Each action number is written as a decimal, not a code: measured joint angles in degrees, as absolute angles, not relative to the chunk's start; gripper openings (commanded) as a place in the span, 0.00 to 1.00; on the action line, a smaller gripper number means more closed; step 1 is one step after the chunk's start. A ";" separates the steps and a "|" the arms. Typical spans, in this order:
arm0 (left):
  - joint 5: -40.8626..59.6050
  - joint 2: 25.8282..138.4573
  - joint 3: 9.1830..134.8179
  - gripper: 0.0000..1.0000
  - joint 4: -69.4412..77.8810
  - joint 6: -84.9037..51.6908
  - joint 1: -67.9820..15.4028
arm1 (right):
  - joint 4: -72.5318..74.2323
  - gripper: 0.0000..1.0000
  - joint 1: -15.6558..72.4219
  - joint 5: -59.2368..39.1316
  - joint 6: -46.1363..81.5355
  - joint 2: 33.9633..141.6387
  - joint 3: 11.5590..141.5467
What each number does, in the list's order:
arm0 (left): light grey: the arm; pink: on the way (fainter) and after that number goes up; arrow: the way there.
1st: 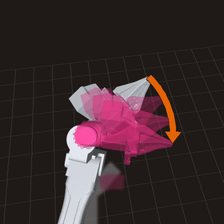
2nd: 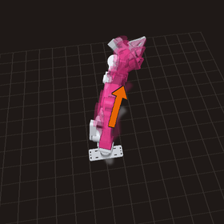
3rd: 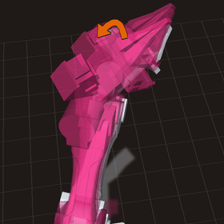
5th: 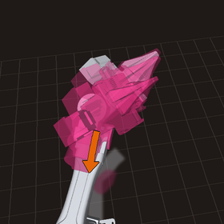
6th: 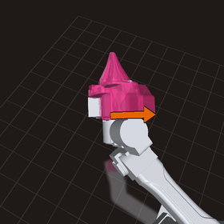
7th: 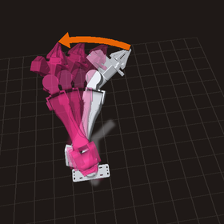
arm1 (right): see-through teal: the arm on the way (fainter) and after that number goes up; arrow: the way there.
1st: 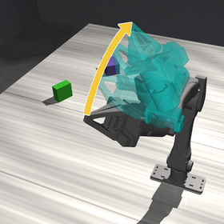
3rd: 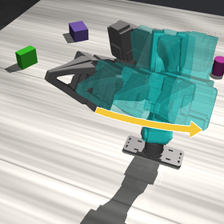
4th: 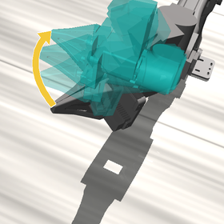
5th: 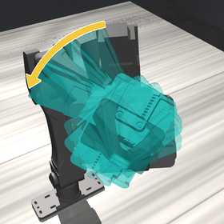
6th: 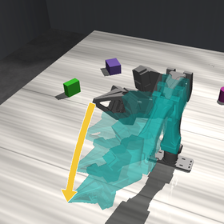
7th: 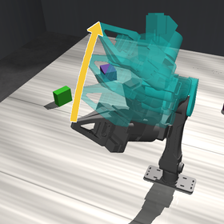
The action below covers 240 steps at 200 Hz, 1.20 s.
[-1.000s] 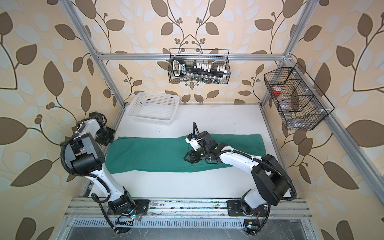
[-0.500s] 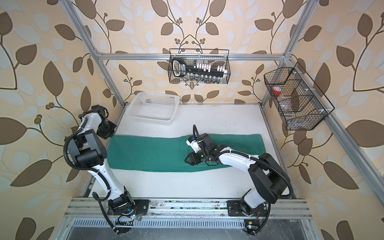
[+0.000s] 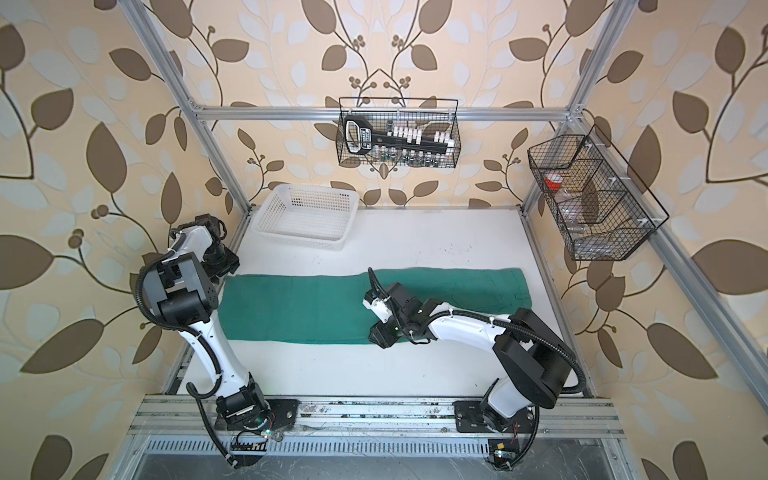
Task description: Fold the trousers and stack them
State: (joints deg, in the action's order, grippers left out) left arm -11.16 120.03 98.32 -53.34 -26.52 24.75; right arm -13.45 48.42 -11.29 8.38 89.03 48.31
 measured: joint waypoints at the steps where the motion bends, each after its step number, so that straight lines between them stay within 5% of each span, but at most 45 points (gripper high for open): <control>1: -11.18 120.01 98.30 0.65 -53.34 -26.61 24.71 | -13.58 0.54 48.58 -10.79 8.19 89.08 48.47; 84: -1.96 97.93 77.95 0.72 -50.57 -25.93 22.44 | -18.00 0.40 54.06 6.72 -7.29 97.14 54.30; 141: 4.25 96.25 66.76 0.72 -47.77 -27.44 15.49 | -18.68 0.25 54.87 8.86 -10.81 99.57 55.22; 183: 5.56 96.14 62.70 0.72 -44.82 -29.10 13.06 | -19.09 0.00 56.16 9.67 -11.79 99.50 55.22; 240: 5.52 97.41 61.52 0.72 -42.81 -30.55 12.29 | -20.25 0.00 56.21 9.61 -12.03 96.03 55.22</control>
